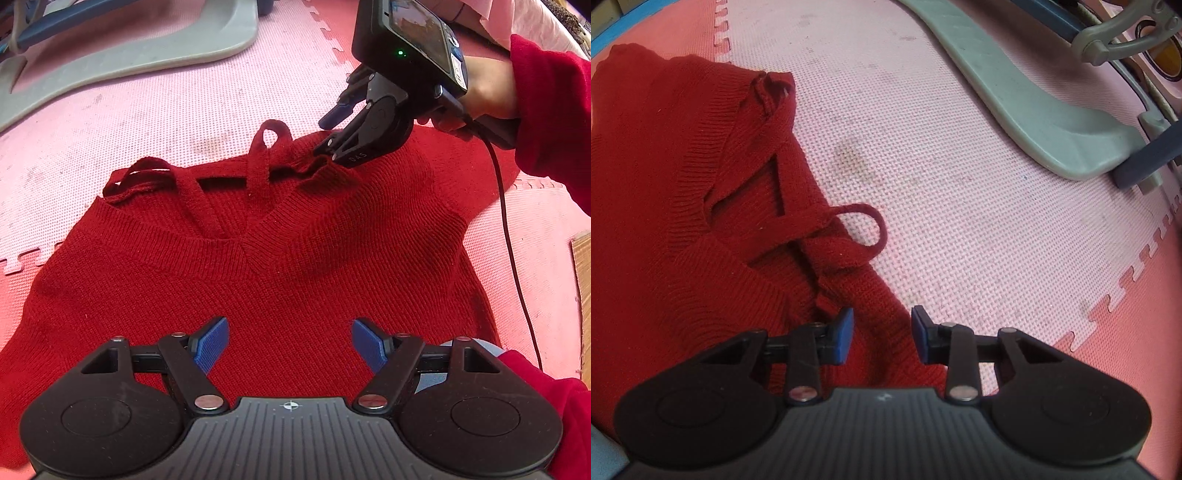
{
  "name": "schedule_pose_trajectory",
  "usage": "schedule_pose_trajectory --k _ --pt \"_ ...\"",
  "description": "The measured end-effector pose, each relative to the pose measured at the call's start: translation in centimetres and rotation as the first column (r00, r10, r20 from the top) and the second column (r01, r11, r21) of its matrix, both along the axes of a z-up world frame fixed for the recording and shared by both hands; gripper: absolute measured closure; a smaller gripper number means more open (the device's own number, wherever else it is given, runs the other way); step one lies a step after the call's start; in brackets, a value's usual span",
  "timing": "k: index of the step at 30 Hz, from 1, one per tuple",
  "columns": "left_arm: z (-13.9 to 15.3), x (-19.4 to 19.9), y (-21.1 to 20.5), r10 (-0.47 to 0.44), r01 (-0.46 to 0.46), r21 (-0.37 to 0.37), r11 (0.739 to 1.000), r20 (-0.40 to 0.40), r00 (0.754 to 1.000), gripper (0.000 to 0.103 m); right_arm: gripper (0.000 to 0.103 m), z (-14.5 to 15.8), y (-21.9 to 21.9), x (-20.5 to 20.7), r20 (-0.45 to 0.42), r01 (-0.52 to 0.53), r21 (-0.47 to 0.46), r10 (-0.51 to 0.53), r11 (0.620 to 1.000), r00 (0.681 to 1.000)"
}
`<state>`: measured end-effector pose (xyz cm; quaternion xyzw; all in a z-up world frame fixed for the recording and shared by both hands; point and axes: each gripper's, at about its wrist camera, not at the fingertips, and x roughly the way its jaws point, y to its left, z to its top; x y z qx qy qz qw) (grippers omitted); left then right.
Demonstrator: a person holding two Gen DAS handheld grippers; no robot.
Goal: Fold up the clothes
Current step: 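Move the right gripper to the sweater's collar edge, then pinch the collar edge with the right gripper and tug it outward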
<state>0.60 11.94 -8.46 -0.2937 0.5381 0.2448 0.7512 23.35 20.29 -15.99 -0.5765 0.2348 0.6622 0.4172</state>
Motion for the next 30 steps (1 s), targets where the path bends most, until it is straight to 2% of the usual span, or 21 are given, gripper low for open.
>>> schedule_pose_trajectory --k 2,5,10,13,14,17,19,21,23,25,27,28,29,30 --pt "-0.2 0.0 0.5 0.006 -0.006 -0.004 1.0 -0.003 1.0 0.027 0.086 -0.7 0.2 -0.2 0.01 -0.019 -0.021 0.019 1.0 1.0" --pt "-0.7 0.0 1.2 0.015 -0.015 -0.013 1.0 -0.005 1.0 0.027 0.094 -1.2 0.4 -0.1 0.025 -0.031 -0.029 0.031 0.999 0.999" --pt "-1.3 -0.1 1.7 0.021 -0.021 -0.03 0.999 -0.01 1.0 0.027 0.097 -0.4 1.1 0.8 0.029 -0.005 0.027 0.004 1.0 1.0" --pt "-1.3 0.0 2.0 0.022 -0.022 -0.03 0.999 -0.006 1.0 0.027 0.099 0.7 1.8 1.9 0.007 0.069 0.083 -0.07 0.994 0.998" --pt "-1.3 0.0 2.1 0.022 -0.022 -0.029 0.999 -0.003 1.0 0.027 0.103 1.0 2.0 2.2 0.015 0.093 0.116 -0.095 0.989 0.995" --pt "-1.4 0.2 2.4 0.019 -0.019 -0.023 1.0 -0.002 1.0 0.027 0.103 2.2 2.7 2.9 0.052 0.148 0.234 -0.164 0.961 0.985" --pt "-1.4 0.2 2.5 0.022 -0.022 -0.02 1.0 -0.004 1.0 0.027 0.103 2.6 3.4 3.8 -0.012 0.202 0.192 -0.203 0.96 0.979" --pt "-1.4 0.2 2.7 0.026 -0.026 -0.02 0.999 -0.003 1.0 0.027 0.103 2.4 3.1 3.7 -0.065 0.181 0.138 -0.174 0.974 0.983" --pt "-1.5 0.1 2.7 0.03 -0.03 -0.023 0.999 -0.004 1.0 0.027 0.1 2.0 2.6 3.1 -0.088 0.142 0.088 -0.134 0.986 0.987" --pt "-1.6 0.1 2.8 0.026 -0.026 -0.023 0.999 -0.006 1.0 0.027 0.096 1.5 2.2 2.4 -0.109 0.1 0.087 -0.09 0.991 0.99" --pt "-1.7 0.1 2.7 0.021 -0.021 -0.025 0.999 -0.007 1.0 0.027 0.082 0.8 2.4 1.9 -0.102 0.076 0.083 -0.068 0.994 0.992" --pt "-1.7 0.2 2.6 0.019 -0.019 -0.026 0.999 -0.01 1.0 0.027 0.068 0.4 2.6 1.5 -0.099 0.067 0.079 -0.059 0.995 0.993" --pt "-1.8 0.2 2.6 0.016 -0.017 -0.026 1.0 -0.012 1.0 0.027 0.059 0.1 2.7 1.2 -0.101 0.055 0.075 -0.047 0.996 0.994" --pt "-1.9 0.1 2.6 0.016 -0.016 -0.028 0.999 -0.014 1.0 0.027 0.058 -0.2 2.8 0.8 -0.102 0.043 0.071 -0.036 0.997 0.994"
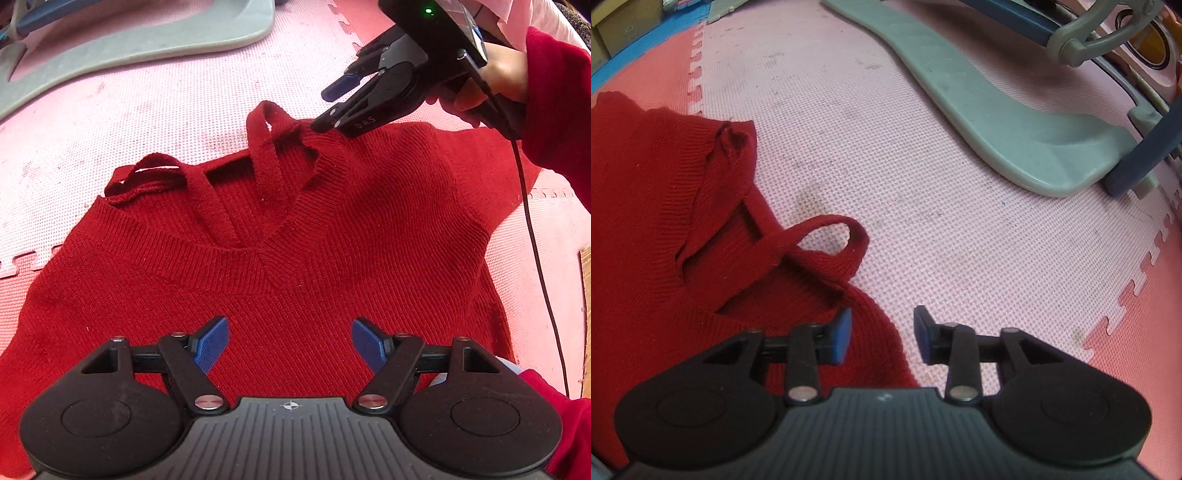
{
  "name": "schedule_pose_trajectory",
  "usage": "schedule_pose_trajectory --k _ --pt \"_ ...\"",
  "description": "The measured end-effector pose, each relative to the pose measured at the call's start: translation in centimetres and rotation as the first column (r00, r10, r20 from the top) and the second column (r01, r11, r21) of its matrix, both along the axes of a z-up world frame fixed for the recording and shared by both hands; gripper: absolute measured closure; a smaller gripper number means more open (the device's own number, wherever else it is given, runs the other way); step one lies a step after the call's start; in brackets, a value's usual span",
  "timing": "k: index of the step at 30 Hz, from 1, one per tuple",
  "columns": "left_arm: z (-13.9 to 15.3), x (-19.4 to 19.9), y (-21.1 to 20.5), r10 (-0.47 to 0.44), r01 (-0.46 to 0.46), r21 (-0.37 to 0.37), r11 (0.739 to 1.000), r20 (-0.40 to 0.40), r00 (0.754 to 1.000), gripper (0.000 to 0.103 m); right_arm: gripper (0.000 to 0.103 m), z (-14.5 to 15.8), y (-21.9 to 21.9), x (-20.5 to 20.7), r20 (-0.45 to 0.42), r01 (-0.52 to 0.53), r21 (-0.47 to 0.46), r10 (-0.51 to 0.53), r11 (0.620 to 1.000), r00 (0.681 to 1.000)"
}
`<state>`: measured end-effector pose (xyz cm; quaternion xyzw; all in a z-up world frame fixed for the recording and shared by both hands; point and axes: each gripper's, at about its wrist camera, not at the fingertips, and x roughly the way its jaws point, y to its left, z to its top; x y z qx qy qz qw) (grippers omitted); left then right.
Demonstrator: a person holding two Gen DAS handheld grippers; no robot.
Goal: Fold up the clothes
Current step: 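Pinch the collar edge with the right gripper and tug it outward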
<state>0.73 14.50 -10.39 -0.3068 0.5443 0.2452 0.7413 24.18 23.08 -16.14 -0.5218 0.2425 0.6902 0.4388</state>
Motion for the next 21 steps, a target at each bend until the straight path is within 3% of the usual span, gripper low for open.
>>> schedule_pose_trajectory --k 7,9,10,21 --pt "-0.4 -0.3 0.0 -0.001 0.001 -0.013 1.0 -0.006 1.0 0.027 0.062 -1.3 0.3 -2.2 -0.068 -0.09 0.007 0.09 0.996 0.994" --pt "-0.5 -0.3 0.2 0.002 -0.002 -0.016 1.0 -0.008 1.0 0.027 0.078 -1.4 0.4 -2.4 -0.066 -0.088 0.025 0.09 0.996 0.994" --pt "-0.6 -0.3 0.3 0.002 -0.002 -0.015 1.0 -0.007 1.0 0.027 0.094 -1.4 0.5 -2.4 -0.063 -0.083 0.03 0.084 0.996 0.994" --pt "-1.3 -0.7 0.9 0.003 -0.003 -0.034 0.999 -0.012 1.0 0.027 0.096 -1.2 2.3 -1.4 -0.073 0.166 0.121 -0.158 0.979 0.985"
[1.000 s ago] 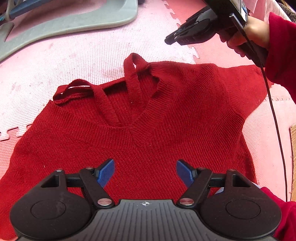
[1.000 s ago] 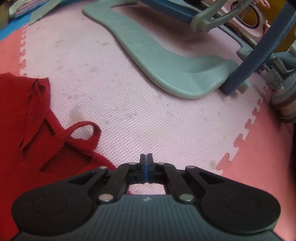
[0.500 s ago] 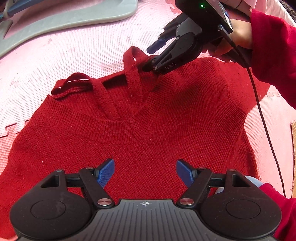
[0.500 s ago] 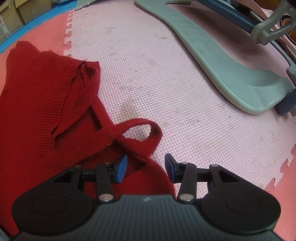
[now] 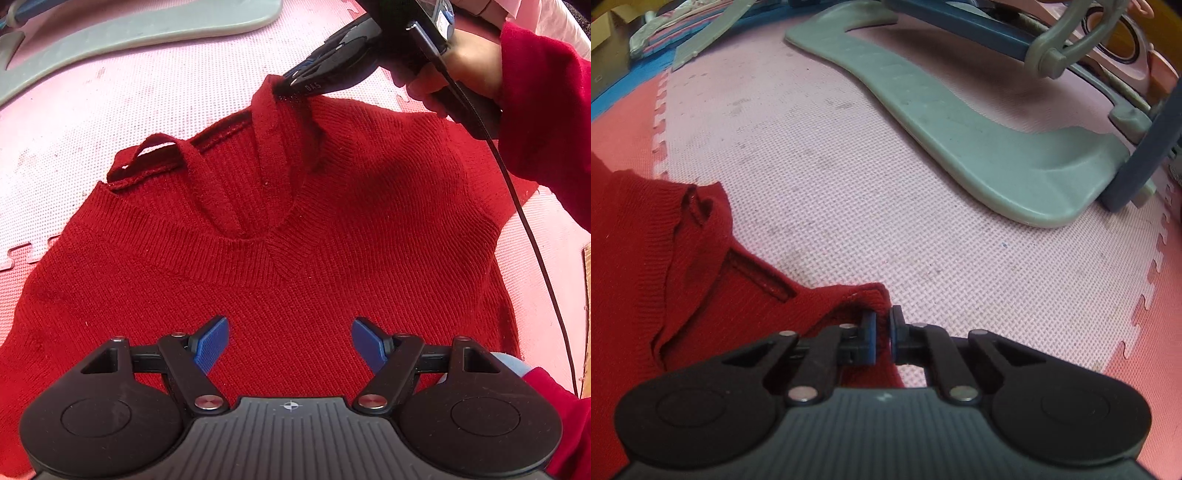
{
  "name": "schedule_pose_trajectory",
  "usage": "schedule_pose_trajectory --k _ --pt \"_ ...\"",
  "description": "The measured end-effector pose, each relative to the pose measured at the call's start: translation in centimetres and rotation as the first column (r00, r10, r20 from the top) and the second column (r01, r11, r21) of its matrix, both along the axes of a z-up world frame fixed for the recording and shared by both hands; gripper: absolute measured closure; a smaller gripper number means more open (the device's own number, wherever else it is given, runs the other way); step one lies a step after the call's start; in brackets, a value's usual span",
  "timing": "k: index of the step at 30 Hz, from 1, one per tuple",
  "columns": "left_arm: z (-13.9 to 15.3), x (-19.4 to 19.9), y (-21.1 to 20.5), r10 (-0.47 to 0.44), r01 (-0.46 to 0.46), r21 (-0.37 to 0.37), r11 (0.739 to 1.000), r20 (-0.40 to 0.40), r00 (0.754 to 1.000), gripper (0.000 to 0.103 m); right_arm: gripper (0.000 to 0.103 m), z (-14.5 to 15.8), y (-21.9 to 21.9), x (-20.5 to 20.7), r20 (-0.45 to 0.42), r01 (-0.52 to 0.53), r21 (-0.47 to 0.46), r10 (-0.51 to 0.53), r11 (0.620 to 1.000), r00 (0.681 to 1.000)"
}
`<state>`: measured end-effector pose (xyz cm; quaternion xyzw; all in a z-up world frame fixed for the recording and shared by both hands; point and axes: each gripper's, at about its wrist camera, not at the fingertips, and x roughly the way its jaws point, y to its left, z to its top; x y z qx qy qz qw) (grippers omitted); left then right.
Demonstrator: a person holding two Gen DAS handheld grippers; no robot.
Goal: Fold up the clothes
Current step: 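Pinch the collar edge with the right gripper and tug it outward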
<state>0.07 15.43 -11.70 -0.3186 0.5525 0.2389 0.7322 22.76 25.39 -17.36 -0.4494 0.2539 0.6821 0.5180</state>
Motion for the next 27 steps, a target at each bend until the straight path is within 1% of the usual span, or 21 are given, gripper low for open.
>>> schedule_pose_trajectory --k 2,3,6,7,9,10,11,14,17,20,22,24,27 --pt "0.0 -0.1 0.0 0.003 -0.003 -0.002 1.0 0.002 1.0 0.027 0.096 0.2 0.0 -0.2 -0.007 0.029 0.032 -0.029 0.999 1.0" --pt "0.0 -0.1 0.1 0.004 -0.004 -0.004 1.0 0.0 1.0 0.027 0.096 0.0 0.2 -0.3 -0.008 0.043 0.033 -0.043 0.999 0.999" --pt "-0.2 -0.1 0.2 0.006 -0.006 -0.005 1.0 -0.011 1.0 0.027 0.095 -1.5 0.6 -0.4 0.027 0.042 -0.003 -0.042 0.999 0.999" --pt "-0.2 -0.1 0.1 0.007 -0.007 -0.007 1.0 -0.009 1.0 0.027 0.092 -1.8 0.7 -0.3 0.034 0.034 -0.004 -0.034 0.999 0.999" --pt "0.0 0.0 0.1 0.005 -0.005 -0.012 1.0 -0.004 1.0 0.027 0.083 -1.8 0.8 -0.2 0.047 0.031 -0.014 -0.031 0.999 0.998" --pt "0.0 0.0 0.1 0.003 -0.003 -0.012 1.0 -0.005 1.0 0.027 0.07 -1.7 0.8 -0.2 0.06 0.03 -0.019 -0.029 0.999 0.998" --pt "0.0 0.0 0.1 0.002 -0.002 -0.012 1.0 -0.007 1.0 0.027 0.062 -1.5 0.7 -0.1 0.076 0.029 -0.023 -0.027 0.999 0.997" --pt "0.0 0.0 0.3 0.008 -0.008 -0.016 1.0 -0.002 1.0 0.027 0.061 -0.6 0.4 0.5 0.076 0.04 -0.025 -0.038 0.999 0.996" --pt "0.1 0.2 0.5 0.006 -0.006 -0.015 1.0 0.005 1.0 0.027 0.061 0.7 0.2 1.0 0.087 0.039 0.017 -0.04 0.999 0.995" --pt "0.3 0.3 0.5 0.005 -0.004 -0.012 1.0 0.011 1.0 0.027 0.062 1.6 0.4 1.5 0.062 0.041 0.018 -0.042 0.999 0.997" --pt "0.3 0.2 0.5 0.005 -0.005 -0.009 1.0 0.011 1.0 0.027 0.062 2.0 0.2 1.4 0.02 0.022 0.007 -0.022 1.0 1.0" --pt "0.4 0.3 0.5 0.005 -0.005 -0.007 1.0 0.013 1.0 0.027 0.062 2.5 -0.1 0.4 -0.038 -0.019 0.001 0.019 1.0 0.999" --pt "0.6 0.1 0.4 0.003 -0.003 -0.002 1.0 0.016 1.0 0.027 0.062 2.4 0.0 -2.1 -0.058 -0.106 0.004 0.106 0.994 0.993"
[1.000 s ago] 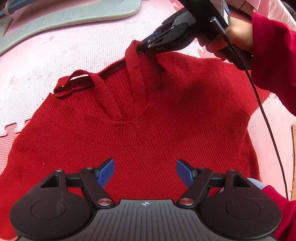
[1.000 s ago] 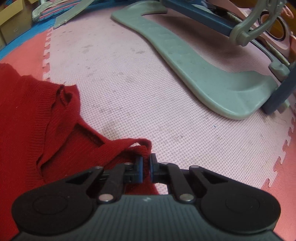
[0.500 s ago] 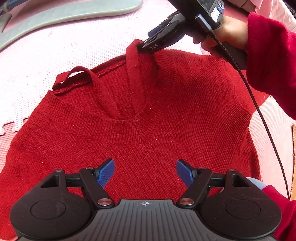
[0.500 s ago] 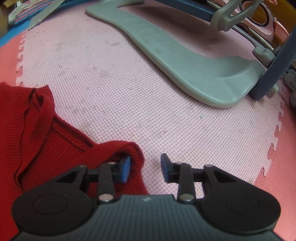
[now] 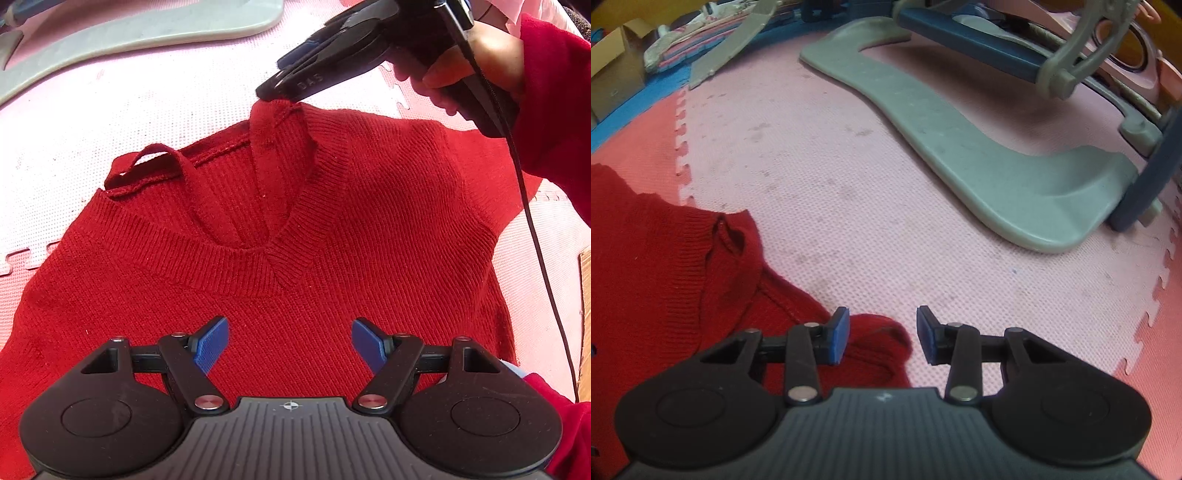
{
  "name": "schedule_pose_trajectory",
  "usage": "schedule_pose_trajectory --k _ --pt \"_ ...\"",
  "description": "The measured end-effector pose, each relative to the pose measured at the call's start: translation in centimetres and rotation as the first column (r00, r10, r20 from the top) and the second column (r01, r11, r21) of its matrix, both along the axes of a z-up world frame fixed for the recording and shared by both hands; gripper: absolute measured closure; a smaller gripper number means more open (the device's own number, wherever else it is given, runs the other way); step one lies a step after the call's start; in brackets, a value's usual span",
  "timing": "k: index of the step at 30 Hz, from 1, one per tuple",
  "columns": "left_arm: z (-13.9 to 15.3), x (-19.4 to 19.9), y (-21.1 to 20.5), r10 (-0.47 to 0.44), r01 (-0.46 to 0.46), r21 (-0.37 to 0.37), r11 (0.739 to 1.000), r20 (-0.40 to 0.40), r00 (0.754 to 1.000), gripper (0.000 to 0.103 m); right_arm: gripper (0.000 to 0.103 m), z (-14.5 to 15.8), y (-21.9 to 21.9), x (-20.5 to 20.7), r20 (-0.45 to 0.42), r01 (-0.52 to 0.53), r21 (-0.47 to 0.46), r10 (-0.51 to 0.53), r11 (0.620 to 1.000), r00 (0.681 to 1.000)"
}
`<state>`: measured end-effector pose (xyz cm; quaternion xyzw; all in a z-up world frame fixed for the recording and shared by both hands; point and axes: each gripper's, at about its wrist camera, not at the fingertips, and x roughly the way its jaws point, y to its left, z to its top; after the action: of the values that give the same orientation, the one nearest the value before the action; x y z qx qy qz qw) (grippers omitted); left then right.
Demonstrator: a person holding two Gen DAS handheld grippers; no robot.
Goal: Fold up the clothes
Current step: 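Pinch the collar edge with the right gripper and tug it outward, then open the right gripper, releasing the collar, and raise it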
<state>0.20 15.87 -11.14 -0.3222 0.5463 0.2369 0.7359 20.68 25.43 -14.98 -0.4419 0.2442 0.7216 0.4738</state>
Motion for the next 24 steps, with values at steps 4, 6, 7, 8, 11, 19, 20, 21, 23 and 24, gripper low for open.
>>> schedule_pose_trajectory --k 4,6,7,8,11,19,20,21,23,24 --pt "0.4 -0.4 -0.2 -0.004 0.004 0.005 1.0 0.01 1.0 0.027 0.063 -1.1 0.7 -3.0 -0.05 -0.104 -0.014 0.103 0.994 0.993" --pt "0.5 -0.6 -0.3 -0.003 0.003 0.006 1.0 0.006 1.0 0.027 0.064 -1.9 1.0 -4.5 -0.061 -0.151 -0.021 0.149 0.988 0.987" --pt "0.5 -0.7 -0.3 -0.001 0.001 0.007 1.0 0.004 1.0 0.027 0.064 -2.4 1.1 -5.2 -0.048 -0.17 -0.019 0.169 0.985 0.984" --pt "0.5 -0.9 -0.3 0.001 -0.001 0.007 1.0 0.002 1.0 0.027 0.064 -2.8 1.2 -5.7 -0.04 -0.18 -0.017 0.179 0.984 0.983" --pt "0.6 -1.4 -0.1 0.014 -0.014 0.008 1.0 0.001 1.0 0.027 0.064 -4.0 1.8 -6.4 -0.049 -0.178 -0.018 0.177 0.984 0.983" --pt "0.3 -2.0 0.1 0.038 -0.038 0.005 0.999 -0.003 0.999 0.027 0.096 -4.4 2.0 -7.2 -0.044 -0.187 -0.021 0.186 0.982 0.981" --pt "0.3 -2.0 0.2 0.039 -0.039 0.005 0.999 -0.002 0.999 0.027 0.098 -4.3 2.0 -7.3 -0.029 -0.183 -0.01 0.182 0.983 0.983" --pt "0.3 -2.0 0.2 0.04 -0.04 0.004 0.999 0.002 0.999 0.027 0.1 -4.1 2.0 -7.3 -0.012 -0.168 0.012 0.169 0.986 0.986" --pt "0.3 -2.0 0.1 0.038 -0.039 0.001 0.999 0.009 0.999 0.027 0.102 -3.7 2.3 -7.0 0.008 -0.137 0.055 0.137 0.989 0.991" --pt "0.2 -1.9 0.1 0.034 -0.034 0.0 0.999 0.008 0.999 0.027 0.102 -3.7 2.6 -6.8 -0.009 -0.131 0.043 0.132 0.99 0.991"
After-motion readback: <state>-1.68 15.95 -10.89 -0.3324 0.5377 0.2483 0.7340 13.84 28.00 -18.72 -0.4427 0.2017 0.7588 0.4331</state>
